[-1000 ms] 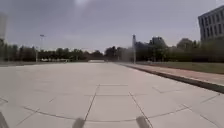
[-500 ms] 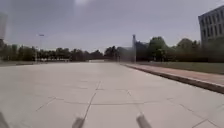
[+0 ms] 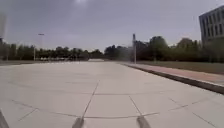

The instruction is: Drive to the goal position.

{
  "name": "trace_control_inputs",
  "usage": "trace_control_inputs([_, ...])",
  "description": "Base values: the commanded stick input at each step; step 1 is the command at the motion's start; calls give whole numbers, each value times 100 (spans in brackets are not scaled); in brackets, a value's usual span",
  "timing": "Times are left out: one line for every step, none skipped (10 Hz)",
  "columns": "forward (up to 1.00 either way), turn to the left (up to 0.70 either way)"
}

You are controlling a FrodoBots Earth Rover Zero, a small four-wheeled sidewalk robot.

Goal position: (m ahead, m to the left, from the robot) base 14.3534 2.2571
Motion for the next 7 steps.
trace_control_inputs([70, 0])
trace_control_inputs([70, 0])
trace_control_inputs([70, 0])
trace_control_inputs([70, 0])
trace_control_inputs([70, 0])
trace_control_inputs([70, 0])
trace_control_inputs([70, 0])
